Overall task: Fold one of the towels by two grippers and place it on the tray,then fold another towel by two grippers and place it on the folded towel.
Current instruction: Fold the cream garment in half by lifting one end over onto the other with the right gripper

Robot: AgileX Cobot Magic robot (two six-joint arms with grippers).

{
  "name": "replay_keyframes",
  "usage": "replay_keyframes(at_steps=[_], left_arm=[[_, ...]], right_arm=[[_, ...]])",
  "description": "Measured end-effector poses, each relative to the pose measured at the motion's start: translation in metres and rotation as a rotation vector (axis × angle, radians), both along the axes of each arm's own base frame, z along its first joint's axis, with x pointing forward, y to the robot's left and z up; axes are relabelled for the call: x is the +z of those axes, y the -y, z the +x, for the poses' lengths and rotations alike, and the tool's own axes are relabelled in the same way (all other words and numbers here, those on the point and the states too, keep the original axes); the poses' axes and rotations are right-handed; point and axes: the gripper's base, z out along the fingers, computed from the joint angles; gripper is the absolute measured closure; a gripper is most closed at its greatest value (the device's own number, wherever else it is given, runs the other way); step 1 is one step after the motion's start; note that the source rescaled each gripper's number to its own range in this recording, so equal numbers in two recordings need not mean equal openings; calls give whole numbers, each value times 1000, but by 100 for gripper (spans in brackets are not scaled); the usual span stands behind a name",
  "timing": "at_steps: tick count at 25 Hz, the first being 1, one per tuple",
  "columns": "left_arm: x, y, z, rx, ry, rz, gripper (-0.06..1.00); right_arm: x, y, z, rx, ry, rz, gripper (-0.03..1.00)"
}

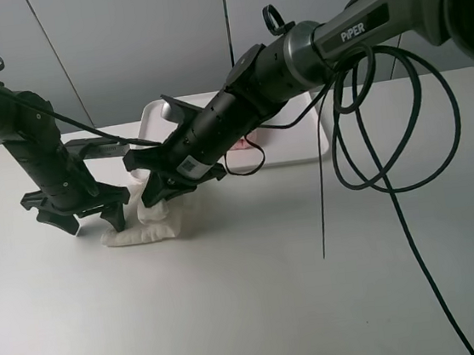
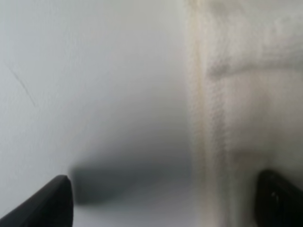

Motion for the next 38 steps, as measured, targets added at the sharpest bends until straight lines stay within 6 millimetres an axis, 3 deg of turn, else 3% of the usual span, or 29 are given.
replay_keyframes(at_steps=[18, 29, 33, 38], left_arm=[[8, 1, 6, -85, -74, 15, -4], [55, 7, 44, -112, 8, -6, -4], [69, -4, 54, -82, 17, -45, -4], [72, -23, 55, -63, -20, -71, -4]], right_arm=[[-1, 0, -1, 20, 17, 21, 94], [-1, 0, -2, 34, 19, 16, 94], [-1, 0, -3, 43, 16, 15, 94], [-1, 0, -2, 24, 5, 12, 94]])
